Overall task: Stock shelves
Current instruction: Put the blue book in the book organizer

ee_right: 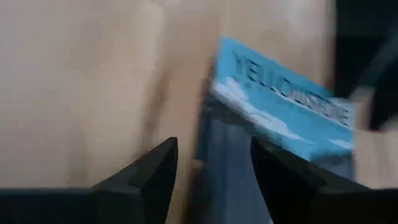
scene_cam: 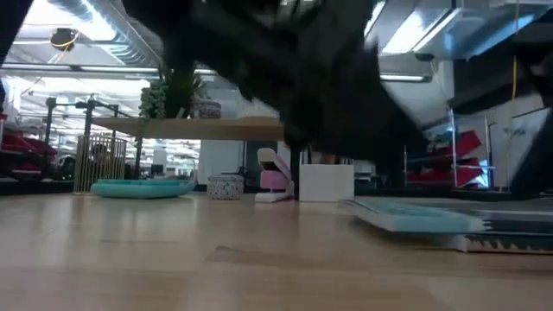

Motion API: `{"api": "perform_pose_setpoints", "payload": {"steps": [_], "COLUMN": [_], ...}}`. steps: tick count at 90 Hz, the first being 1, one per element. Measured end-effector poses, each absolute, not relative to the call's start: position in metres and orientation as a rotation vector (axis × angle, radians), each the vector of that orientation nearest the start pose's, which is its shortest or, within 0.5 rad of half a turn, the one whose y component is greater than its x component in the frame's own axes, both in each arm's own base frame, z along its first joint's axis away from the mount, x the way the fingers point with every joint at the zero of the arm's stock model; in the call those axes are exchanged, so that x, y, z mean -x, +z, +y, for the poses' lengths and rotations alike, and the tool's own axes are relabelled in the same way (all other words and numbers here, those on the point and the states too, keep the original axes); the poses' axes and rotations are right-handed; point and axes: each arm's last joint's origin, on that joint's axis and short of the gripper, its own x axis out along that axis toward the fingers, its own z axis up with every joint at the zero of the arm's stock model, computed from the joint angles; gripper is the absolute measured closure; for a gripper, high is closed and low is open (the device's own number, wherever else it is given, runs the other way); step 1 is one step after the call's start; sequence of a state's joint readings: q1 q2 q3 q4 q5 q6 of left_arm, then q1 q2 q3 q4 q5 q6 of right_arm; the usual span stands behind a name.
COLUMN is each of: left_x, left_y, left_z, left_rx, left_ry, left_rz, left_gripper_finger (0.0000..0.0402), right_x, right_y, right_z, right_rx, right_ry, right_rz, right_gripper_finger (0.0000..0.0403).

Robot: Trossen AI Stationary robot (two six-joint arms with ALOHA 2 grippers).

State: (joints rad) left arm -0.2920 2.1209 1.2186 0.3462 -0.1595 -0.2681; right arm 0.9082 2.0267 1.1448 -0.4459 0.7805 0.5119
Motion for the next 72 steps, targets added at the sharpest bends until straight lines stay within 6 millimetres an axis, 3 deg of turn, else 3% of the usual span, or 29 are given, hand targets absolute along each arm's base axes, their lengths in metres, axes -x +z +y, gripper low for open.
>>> {"api": "perform_pose_setpoints", "payload": {"steps": [22, 48, 59, 72], "left_x": [-0.422, -0.41, -0.406, -0.402], "left_y": [0.1, 0.096, 0.096, 0.096], "left_z": [-0.131, -0.162, -0.171, -0.182], "left_rx": [0.244, 0.245, 0.242, 0.213], "left_ry": [-0.178, -0.288, -0.313, -0.281], "left_rz": [0.62, 0.661, 0.669, 0.643], "left_gripper_finger": [0.0167, 0.0167, 0.0167, 0.0167], "right_x": [-0.243, -0.252, -0.25, -0.25], "right_y": [0.101, 0.125, 0.129, 0.134], "right_z": [0.266, 0.272, 0.271, 0.273], "right_rx": [0.537, 0.587, 0.539, 0.489], "right_ry": [-0.156, -0.209, -0.243, -0.224], "right_rz": [0.853, 0.88, 0.916, 0.98], "right_gripper_finger": [0.0214, 0.022, 0.0264, 0.0359]}}
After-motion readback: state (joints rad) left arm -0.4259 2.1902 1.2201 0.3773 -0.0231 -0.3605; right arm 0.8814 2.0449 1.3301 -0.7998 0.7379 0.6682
